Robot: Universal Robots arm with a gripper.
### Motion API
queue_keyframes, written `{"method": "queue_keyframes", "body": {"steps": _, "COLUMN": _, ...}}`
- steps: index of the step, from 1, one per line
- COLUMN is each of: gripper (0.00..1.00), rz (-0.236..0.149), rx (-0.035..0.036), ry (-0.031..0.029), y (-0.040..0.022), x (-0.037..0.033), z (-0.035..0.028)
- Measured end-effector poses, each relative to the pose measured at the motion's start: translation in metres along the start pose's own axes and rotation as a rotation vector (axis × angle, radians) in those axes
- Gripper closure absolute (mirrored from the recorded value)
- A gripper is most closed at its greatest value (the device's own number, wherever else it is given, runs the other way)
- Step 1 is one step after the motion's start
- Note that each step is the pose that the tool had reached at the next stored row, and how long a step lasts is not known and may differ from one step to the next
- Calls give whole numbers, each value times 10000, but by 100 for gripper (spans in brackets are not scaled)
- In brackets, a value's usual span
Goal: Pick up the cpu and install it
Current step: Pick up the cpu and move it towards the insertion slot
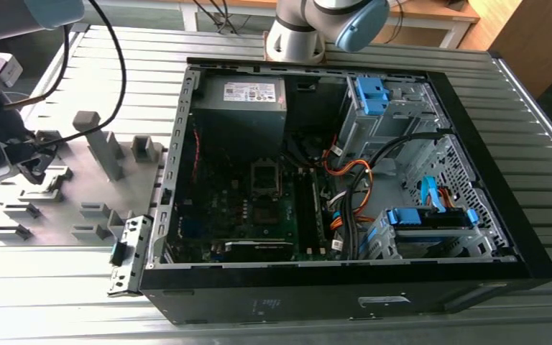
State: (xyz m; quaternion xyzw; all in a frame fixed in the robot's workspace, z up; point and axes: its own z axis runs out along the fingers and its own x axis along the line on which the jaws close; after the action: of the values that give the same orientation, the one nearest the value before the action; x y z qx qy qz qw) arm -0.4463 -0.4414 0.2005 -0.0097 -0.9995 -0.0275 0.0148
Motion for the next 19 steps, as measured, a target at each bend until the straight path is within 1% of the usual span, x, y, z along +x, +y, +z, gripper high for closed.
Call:
{"method": "queue_keyframes", "body": {"steps": 8, "gripper": 89, "rz": -25, "rx": -1, "ry": -11, "y": 0, "x": 2, "z": 7}}
{"method": "queue_keyframes", "body": {"steps": 19, "gripper": 89, "rz": -33, "rx": 3, "ry": -12, "y": 0, "x": 6, "z": 34}}
